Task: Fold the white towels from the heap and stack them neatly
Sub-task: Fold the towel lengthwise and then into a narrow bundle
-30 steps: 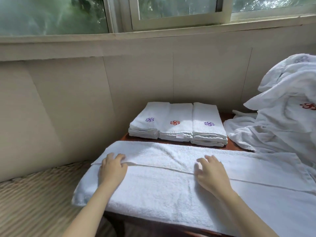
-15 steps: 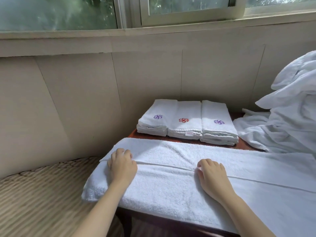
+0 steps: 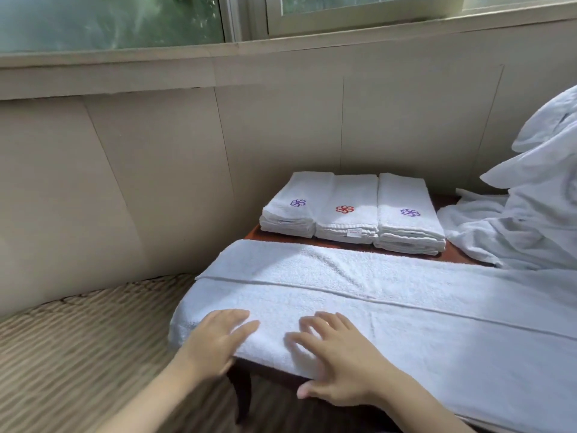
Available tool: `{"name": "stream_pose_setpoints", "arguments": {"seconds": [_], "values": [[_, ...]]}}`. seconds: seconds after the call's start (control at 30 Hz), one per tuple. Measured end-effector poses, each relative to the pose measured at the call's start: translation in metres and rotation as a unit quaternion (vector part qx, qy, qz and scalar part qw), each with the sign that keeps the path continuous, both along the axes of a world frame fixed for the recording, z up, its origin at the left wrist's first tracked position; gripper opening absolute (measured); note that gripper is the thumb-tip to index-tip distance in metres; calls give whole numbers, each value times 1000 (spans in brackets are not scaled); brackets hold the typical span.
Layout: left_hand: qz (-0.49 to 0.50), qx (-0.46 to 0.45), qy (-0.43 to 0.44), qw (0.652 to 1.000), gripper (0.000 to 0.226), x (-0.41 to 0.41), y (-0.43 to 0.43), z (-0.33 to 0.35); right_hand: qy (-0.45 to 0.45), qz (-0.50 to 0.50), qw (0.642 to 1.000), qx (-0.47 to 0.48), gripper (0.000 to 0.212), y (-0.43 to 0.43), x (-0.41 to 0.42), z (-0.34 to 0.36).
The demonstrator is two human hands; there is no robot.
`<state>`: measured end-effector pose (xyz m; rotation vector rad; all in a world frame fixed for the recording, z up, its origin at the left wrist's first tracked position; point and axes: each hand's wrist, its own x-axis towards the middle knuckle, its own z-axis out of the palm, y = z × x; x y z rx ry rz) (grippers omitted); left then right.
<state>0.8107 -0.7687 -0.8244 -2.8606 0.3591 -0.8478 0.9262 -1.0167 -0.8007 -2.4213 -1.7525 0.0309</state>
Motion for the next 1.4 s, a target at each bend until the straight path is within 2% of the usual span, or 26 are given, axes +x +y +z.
{"name": "stream_pose_setpoints", "arguments": {"seconds": [0.1,0.2,0.23,0.3,0.33,0.47,0.57,0.63,0.7,0.8,0.87,0.93,1.0,1.07,1.13,1.17,1.2,1.23,1.27,1.33,1.4], "values": [[74,-124,-51,988,45,-3,11,8,-31,-26,999,13,51,5,-5,2],[196,-232,-57,951,40,0,29,17,-39,-104,993,50,22,9,-5,7],[230,-270,-58,933,37,2,38,21,-46,-131,990,36,21,9,-4,9],[266,-320,-59,907,32,5,57,30,-41,-186,982,14,42,5,2,10],[275,-340,-55,897,30,8,66,35,-29,-212,977,14,45,3,7,12],[263,-454,-39,850,34,34,95,56,22,-311,948,69,10,-6,60,37],[240,-553,-46,796,25,76,104,66,13,-358,931,75,23,-1,122,58],[276,-563,-39,778,16,109,107,66,8,-362,931,51,26,11,155,59],[342,-516,12,786,8,138,114,56,11,-348,937,10,19,22,177,44],[424,-423,114,793,18,165,126,34,-27,-341,940,-2,27,28,195,15],[430,-420,132,788,26,174,136,25,-25,-353,935,13,29,31,208,8],[424,-400,134,802,26,179,148,21,-8,-352,936,-5,29,35,220,8],[406,-401,136,810,33,185,158,17,29,-345,938,-32,33,38,230,9],[388,-423,163,803,39,186,162,19,78,-346,934,-38,35,38,237,11],[421,-418,217,776,42,187,162,23,112,-353,929,-21,36,36,240,12],[457,-410,260,745,51,185,159,27,115,-356,927,-11,37,35,238,13],[484,-428,302,701,60,182,155,33,110,-358,927,-4,36,35,235,12],[488,-468,338,655,64,178,154,36,102,-357,929,2,36,35,230,13],[477,-509,354,623,63,174,154,39,94,-354,931,6,36,35,226,13],[421,-598,310,607,53,167,160,41,79,-350,933,-12,38,33,218,17],[306,-698,229,606,39,157,165,48,79,-344,934,-59,40,29,211,25]]}}
